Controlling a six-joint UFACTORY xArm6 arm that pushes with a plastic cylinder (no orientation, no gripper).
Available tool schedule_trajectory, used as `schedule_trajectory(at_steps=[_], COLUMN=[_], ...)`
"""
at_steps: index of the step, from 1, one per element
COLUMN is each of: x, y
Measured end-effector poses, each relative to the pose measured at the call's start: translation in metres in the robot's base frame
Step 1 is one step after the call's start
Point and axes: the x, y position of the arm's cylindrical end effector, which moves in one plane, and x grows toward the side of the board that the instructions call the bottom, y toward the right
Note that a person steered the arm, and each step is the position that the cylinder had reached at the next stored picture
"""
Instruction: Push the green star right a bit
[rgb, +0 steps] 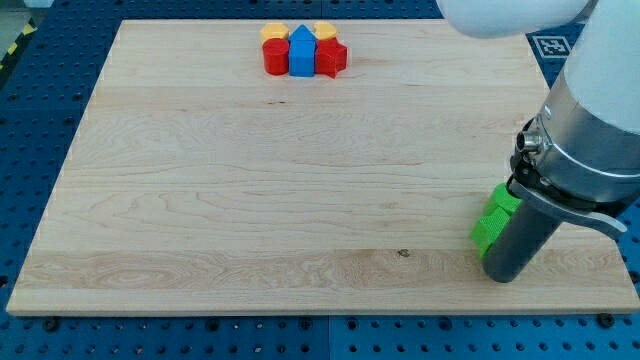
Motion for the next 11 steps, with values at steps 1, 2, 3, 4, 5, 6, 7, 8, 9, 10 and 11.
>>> schedule_trajectory(at_steps=[1, 2, 3, 4, 5, 6, 7, 8, 9, 10, 11], x=[0.013, 0.026, -0.002, -0.018, -0.02, -0.022, -0.022, -0.022, -0.014, 0.02, 0.021], y=[-0.009, -0.041, -0.07, -0.077, -0.044, -0.008, 0.026, 0.049, 0.052, 0.065, 0.097])
